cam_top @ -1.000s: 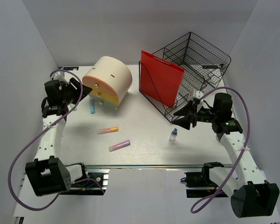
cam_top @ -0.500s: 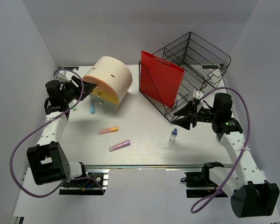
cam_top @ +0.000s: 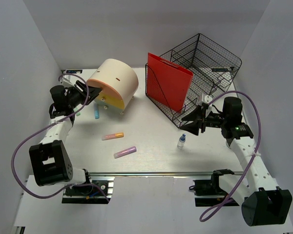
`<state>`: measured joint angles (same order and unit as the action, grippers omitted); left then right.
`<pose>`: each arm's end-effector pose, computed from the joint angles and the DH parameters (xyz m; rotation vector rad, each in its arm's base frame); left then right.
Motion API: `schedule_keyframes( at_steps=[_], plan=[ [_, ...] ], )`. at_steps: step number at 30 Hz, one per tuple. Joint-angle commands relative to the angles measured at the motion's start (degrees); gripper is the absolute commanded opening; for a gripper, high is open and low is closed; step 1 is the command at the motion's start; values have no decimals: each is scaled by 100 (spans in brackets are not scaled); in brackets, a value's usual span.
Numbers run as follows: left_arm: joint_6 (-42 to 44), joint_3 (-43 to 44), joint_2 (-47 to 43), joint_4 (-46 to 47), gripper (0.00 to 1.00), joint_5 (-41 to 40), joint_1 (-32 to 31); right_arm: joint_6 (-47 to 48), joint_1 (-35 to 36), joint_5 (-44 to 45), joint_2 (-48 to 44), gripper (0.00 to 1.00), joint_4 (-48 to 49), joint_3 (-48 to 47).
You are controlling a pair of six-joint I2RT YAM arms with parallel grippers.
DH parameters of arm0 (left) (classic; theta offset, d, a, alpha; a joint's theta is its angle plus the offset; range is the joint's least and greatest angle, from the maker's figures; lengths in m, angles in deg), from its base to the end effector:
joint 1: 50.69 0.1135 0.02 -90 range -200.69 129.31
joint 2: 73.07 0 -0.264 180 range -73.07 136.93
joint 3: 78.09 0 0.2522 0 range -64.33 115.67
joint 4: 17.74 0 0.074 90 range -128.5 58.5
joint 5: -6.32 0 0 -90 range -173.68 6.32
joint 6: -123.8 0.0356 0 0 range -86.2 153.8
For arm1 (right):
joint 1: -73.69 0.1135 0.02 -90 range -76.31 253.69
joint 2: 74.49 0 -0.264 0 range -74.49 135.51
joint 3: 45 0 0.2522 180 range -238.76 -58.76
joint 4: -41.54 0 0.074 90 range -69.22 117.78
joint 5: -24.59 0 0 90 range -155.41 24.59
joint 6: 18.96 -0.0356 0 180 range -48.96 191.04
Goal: Organize the desk
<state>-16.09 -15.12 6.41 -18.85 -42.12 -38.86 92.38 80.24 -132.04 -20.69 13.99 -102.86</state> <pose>0.3078 0.0403 0.2709 -0.5174 1.8855 -1.1252 0.1915 0.0549 0.3093 -1.1077 1.4561 0.9533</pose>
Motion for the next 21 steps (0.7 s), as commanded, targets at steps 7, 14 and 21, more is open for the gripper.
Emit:
schedule_keyframes(
  at_steps=[7, 14, 21],
  plan=[
    [-258, -8, 260, 695, 56, 221, 21, 133, 5, -78, 43, 54, -72, 15],
    [-258, 53, 392, 722, 54, 212, 21, 160, 13, -69, 52, 54, -90, 15],
    [-381, 159, 559, 845, 50, 256, 21, 195, 5, -87, 52, 54, -107, 6]
  ],
)
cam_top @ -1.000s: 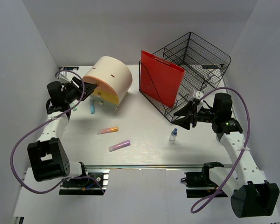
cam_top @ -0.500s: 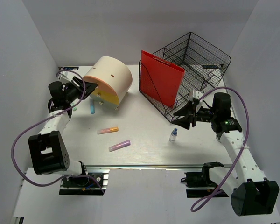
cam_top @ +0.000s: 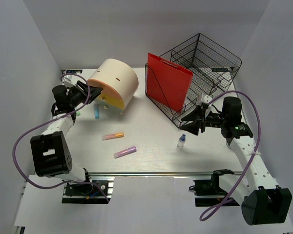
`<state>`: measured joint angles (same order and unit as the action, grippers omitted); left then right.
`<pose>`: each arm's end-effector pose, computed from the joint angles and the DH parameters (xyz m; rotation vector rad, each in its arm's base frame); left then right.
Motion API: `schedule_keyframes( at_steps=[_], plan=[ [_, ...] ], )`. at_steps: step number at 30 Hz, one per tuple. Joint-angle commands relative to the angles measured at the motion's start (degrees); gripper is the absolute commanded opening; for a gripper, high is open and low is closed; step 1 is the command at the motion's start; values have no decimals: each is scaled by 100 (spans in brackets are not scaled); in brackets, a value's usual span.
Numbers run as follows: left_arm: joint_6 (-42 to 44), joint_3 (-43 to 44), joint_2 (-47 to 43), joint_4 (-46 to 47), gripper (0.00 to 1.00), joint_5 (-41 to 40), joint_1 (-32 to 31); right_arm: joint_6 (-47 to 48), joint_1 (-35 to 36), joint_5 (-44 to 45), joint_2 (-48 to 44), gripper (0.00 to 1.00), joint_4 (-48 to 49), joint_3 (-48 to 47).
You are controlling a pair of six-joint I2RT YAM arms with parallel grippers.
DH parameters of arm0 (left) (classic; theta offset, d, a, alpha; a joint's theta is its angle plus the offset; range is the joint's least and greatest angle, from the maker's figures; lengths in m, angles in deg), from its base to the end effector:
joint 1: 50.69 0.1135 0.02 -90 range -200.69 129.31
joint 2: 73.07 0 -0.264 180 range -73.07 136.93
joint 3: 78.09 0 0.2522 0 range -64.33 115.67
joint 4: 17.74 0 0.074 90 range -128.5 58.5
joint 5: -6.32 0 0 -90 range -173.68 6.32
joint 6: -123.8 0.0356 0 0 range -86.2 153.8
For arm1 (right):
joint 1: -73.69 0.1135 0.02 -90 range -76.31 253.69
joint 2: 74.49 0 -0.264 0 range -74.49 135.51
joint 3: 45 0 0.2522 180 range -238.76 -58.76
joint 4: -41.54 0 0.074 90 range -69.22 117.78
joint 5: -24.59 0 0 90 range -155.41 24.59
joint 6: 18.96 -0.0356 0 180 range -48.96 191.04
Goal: Organize the desk
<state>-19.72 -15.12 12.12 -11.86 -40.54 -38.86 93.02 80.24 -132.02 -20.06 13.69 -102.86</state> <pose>0.3253 0.0433 0.2531 -0.5432 1.8719 -1.1885 0.1934 0.0551 0.3069 -1.1106 1.4629 0.9549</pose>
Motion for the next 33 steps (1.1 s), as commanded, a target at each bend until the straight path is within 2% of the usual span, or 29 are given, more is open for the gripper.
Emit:
schedule_keyframes(
  at_steps=[1, 18, 21, 24, 33],
  plan=[
    [-27, 159, -2, 146, 50, 90, 21, 131, 22, -89, -12, 54, -85, 6],
    [-361, 229, 147, 427, 51, 37, 21, 193, 5, -89, 6, 54, -121, -2],
    [-387, 221, 156, 453, 49, 2, 21, 202, 22, -80, -3, 54, -129, -2],
    [-432, 212, 191, 479, 45, 28, 21, 219, 22, -72, -3, 54, -138, -11],
    [-502, 10, 60, 585, 24, 160, 21, 246, 5, -28, -12, 54, -165, -11]
  ],
)
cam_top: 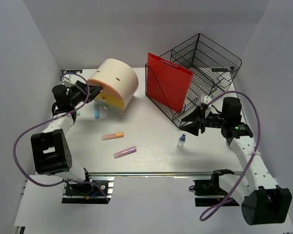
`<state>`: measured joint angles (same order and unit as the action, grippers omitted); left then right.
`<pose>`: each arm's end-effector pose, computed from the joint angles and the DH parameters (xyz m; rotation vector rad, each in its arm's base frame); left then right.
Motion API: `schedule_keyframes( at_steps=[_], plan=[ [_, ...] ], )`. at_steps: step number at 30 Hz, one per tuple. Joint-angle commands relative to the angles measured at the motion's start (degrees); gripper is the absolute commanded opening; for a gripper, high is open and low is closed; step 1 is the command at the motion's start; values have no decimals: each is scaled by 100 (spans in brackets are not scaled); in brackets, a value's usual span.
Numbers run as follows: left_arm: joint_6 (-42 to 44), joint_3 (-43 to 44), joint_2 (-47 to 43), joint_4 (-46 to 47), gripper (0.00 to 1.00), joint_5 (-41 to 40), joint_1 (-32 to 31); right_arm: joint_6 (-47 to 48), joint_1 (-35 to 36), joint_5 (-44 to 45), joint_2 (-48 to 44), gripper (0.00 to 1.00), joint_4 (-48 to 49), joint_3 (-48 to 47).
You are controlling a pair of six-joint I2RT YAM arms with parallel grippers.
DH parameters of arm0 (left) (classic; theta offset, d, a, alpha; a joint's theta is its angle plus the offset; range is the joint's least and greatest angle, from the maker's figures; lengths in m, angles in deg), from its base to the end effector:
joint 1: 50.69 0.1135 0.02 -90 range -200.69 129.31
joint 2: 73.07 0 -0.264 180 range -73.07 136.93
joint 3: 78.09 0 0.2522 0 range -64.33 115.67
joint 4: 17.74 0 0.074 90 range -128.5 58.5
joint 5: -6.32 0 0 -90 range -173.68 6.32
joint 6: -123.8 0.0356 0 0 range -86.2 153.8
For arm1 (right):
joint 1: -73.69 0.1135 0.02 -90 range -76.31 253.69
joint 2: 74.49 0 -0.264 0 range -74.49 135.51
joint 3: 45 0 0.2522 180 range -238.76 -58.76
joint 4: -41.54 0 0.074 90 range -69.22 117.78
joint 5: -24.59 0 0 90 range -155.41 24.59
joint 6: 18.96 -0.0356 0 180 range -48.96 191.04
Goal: Organize the desk
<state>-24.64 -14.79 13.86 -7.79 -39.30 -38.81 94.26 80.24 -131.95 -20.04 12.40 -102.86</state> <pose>0.3315 0.0443 0.2525 -0.5758 1.8387 -1.2573 0.1927 0.0550 0.3050 -1.1183 1.4688 0.9526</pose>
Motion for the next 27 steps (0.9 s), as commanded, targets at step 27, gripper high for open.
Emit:
schedule_keyframes(
  at_steps=[27],
  plan=[
    [816, -208, -1346, -1851, 5, -439, 368, 183, 5, -17, -23, 54, -62, -11]
  ],
)
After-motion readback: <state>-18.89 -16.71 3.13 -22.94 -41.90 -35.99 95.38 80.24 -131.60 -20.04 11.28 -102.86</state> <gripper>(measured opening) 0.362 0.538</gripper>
